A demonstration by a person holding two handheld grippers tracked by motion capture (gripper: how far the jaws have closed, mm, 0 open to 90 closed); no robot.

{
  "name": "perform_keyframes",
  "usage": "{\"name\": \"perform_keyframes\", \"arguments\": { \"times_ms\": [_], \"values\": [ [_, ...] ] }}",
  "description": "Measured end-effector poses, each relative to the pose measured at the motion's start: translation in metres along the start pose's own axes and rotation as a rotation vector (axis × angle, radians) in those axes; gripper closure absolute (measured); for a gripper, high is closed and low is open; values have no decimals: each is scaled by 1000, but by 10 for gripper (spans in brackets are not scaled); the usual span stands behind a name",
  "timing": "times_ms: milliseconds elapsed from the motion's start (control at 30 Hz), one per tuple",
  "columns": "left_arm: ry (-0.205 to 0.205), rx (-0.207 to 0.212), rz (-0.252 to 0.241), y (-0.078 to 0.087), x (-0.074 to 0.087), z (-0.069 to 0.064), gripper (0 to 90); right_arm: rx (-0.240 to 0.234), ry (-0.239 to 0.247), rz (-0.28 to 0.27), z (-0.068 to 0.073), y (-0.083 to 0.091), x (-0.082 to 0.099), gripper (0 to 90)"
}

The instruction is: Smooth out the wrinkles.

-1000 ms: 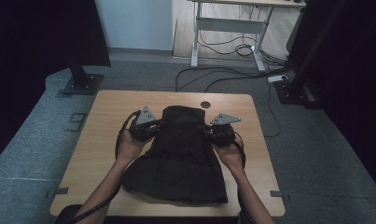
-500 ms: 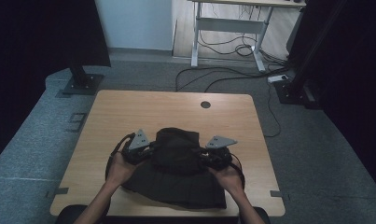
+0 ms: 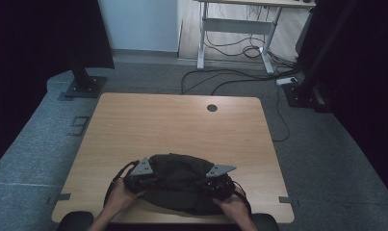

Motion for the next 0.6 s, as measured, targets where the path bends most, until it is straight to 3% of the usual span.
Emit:
{"name": "perform_keyframes", "arguments": {
  "times_ms": [233,333,500,600],
  "values": [
    [3,-9,-2,-11,2,7,842,51,13,26,-9,-11,-3,768],
    [-5,-45,-1,-18,-4,14,840,66,4,24,-21,-17,-9,769],
    [27,-99,-13,-32,-15,33,836,96,-25,14,-45,-28,-23,767],
    [53,-107,-22,-37,-18,45,829,101,-36,7,-57,-34,-31,766]
  ]
}}
Point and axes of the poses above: each handheld gripper's, and its own axes: y roughly backward along the jaws, x roughly out of its underside, z roughly to its left, the point moved 2 cm from there along -y, roughly forward along the jaws, and after that the axes turned 2 degrees about -y, right-handed, at the moved point
